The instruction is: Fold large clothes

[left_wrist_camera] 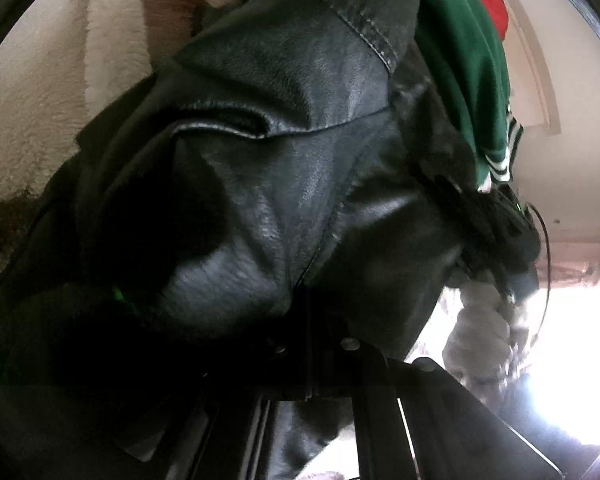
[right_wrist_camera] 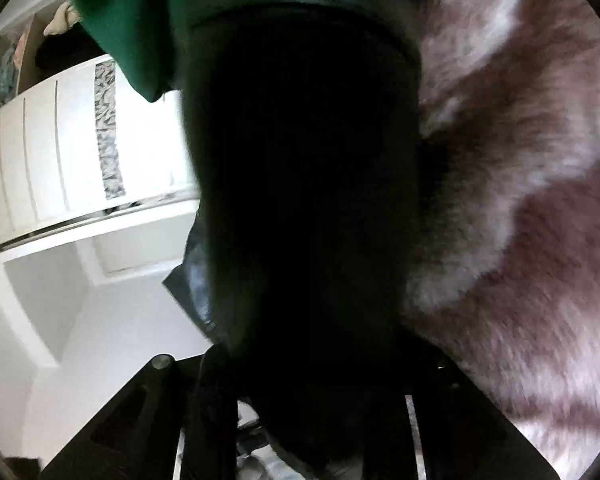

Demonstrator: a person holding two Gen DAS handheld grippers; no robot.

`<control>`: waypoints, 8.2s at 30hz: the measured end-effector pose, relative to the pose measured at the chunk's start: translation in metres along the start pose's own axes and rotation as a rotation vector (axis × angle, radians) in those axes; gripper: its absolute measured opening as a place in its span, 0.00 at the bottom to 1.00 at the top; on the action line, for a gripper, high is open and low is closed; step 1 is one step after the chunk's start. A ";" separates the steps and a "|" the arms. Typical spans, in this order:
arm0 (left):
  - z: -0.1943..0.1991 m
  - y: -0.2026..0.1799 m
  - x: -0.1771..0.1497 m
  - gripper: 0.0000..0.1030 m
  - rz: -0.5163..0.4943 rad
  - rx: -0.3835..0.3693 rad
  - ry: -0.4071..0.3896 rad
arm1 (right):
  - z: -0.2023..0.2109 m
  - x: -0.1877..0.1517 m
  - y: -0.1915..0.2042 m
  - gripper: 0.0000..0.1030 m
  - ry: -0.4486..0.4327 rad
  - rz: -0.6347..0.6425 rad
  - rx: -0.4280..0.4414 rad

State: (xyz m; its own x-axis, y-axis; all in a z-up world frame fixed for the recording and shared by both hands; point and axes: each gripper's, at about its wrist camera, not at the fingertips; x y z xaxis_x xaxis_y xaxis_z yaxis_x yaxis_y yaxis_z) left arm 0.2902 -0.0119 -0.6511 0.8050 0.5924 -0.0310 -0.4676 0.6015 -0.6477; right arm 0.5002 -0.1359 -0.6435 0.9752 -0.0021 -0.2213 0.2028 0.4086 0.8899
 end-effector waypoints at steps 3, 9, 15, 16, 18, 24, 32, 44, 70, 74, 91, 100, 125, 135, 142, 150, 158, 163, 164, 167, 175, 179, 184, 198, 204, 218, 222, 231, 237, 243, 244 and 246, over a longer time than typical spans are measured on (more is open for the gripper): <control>-0.001 -0.009 -0.012 0.03 -0.042 -0.017 0.061 | 0.039 -0.036 -0.001 0.16 -0.140 -0.059 0.017; 0.002 -0.007 -0.028 0.03 -0.036 -0.073 0.104 | 0.069 -0.075 -0.043 0.23 -0.180 -0.165 0.058; 0.003 0.017 -0.032 0.03 -0.007 -0.105 0.089 | 0.046 -0.039 -0.042 0.55 -0.080 -0.133 0.137; 0.003 0.022 -0.033 0.03 0.000 -0.113 0.095 | 0.041 -0.034 -0.038 0.58 -0.071 -0.129 0.142; 0.004 0.032 -0.030 0.03 0.016 -0.129 0.099 | 0.032 -0.026 -0.027 0.59 -0.057 -0.112 0.135; 0.012 0.052 -0.036 0.04 0.024 -0.139 0.093 | 0.019 -0.022 0.001 0.18 -0.101 -0.084 0.033; 0.023 0.067 -0.044 0.04 0.033 -0.188 0.077 | 0.012 -0.077 0.136 0.15 -0.091 0.251 -0.008; 0.162 0.124 -0.159 0.03 0.163 0.107 -0.113 | -0.012 -0.121 0.245 0.15 -0.166 0.563 -0.285; 0.304 0.278 -0.323 0.67 0.698 -0.263 -0.586 | -0.216 -0.338 0.303 0.68 0.352 1.441 -0.704; 0.309 0.244 -0.296 0.67 0.573 -0.227 -0.536 | -0.196 -0.335 0.341 0.78 0.471 1.247 -0.664; 0.204 0.228 -0.302 0.34 0.412 -0.039 -0.170 | -0.185 -0.182 0.232 0.94 0.576 0.485 -0.545; 0.256 0.234 -0.299 0.57 0.495 -0.027 -0.344 | -0.237 -0.178 0.201 1.00 0.772 0.465 -0.439; 0.176 0.158 -0.267 0.47 0.373 0.068 -0.269 | 0.085 -0.247 0.205 0.83 -0.151 -0.009 -0.494; 0.149 0.192 -0.257 0.41 0.455 0.024 -0.243 | -0.063 -0.130 0.180 0.00 0.078 0.038 -0.653; 0.198 0.192 -0.265 0.48 0.526 -0.048 -0.292 | -0.040 -0.128 0.222 0.05 0.118 0.120 -0.623; 0.183 0.211 -0.223 0.67 0.493 0.008 -0.294 | 0.020 -0.182 0.228 0.69 0.050 0.133 -0.712; 0.177 0.216 -0.209 0.33 0.456 0.004 -0.326 | 0.015 -0.182 0.181 0.69 0.003 0.032 -0.682; 0.189 0.218 -0.213 0.45 0.477 -0.075 -0.270 | -0.002 -0.176 0.185 0.69 0.041 0.086 -0.754; 0.192 0.213 -0.216 0.49 0.476 -0.075 -0.277 | -0.001 -0.177 0.185 0.69 0.047 0.093 -0.758; 0.190 0.207 -0.213 0.49 0.465 -0.041 -0.305 | 0.001 -0.177 0.182 0.69 0.047 0.080 -0.755; 0.156 0.257 -0.228 0.18 0.671 -0.339 -0.357 | 0.002 -0.177 0.178 0.69 0.058 0.066 -0.719; 0.176 0.237 -0.228 0.54 0.574 -0.279 -0.308 | 0.024 -0.175 0.176 0.70 0.043 -0.001 -0.616; 0.190 0.210 -0.259 0.70 0.536 -0.239 -0.336 | 0.056 -0.189 0.148 0.84 0.004 -0.096 -0.561; 0.151 0.201 -0.279 0.70 0.515 -0.197 -0.228 | 0.011 -0.204 0.101 1.00 0.063 -0.167 -0.521; 0.165 0.200 -0.257 0.70 0.478 -0.175 -0.248 | 0.049 -0.257 0.108 1.00 -0.021 -0.291 -0.345; 0.143 0.204 -0.224 0.70 0.285 -0.169 0.019 | -0.073 -0.416 0.033 1.00 -0.304 -0.714 0.111; 0.135 0.205 -0.214 0.72 0.222 -0.197 0.097 | -0.090 -0.426 0.040 1.00 -0.530 -0.652 0.111; 0.128 0.200 -0.212 0.89 0.188 -0.249 0.122 | -0.082 -0.431 0.055 1.00 -0.811 -0.653 0.268; 0.118 0.189 -0.213 1.00 0.277 -0.183 0.038 | -0.080 -0.424 0.055 1.00 -0.830 -0.665 0.291; 0.129 0.175 -0.220 1.00 0.332 -0.167 -0.035 | -0.091 -0.410 0.059 1.00 -0.822 -0.710 0.314; 0.132 0.168 -0.219 1.00 0.302 -0.200 -0.041 | -0.090 -0.411 0.063 1.00 -0.843 -0.694 0.334; 0.136 0.166 -0.214 1.00 0.229 -0.207 -0.033 | -0.089 -0.413 0.072 1.00 -0.873 -0.632 0.396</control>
State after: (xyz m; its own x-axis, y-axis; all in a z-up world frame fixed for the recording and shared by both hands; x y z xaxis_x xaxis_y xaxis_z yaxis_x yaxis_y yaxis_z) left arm -0.0094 0.0343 -0.6480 0.6737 0.7189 -0.1712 -0.5481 0.3306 -0.7683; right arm 0.1041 -0.0246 -0.5233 0.3866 -0.8001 -0.4588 0.5410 -0.2061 0.8153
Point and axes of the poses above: each gripper's, at about its wrist camera, not at the fingertips, and z roughly against the way its jaws point, y to its left, x to its top, and after that the axes turned 1 degree about -z, right-handed
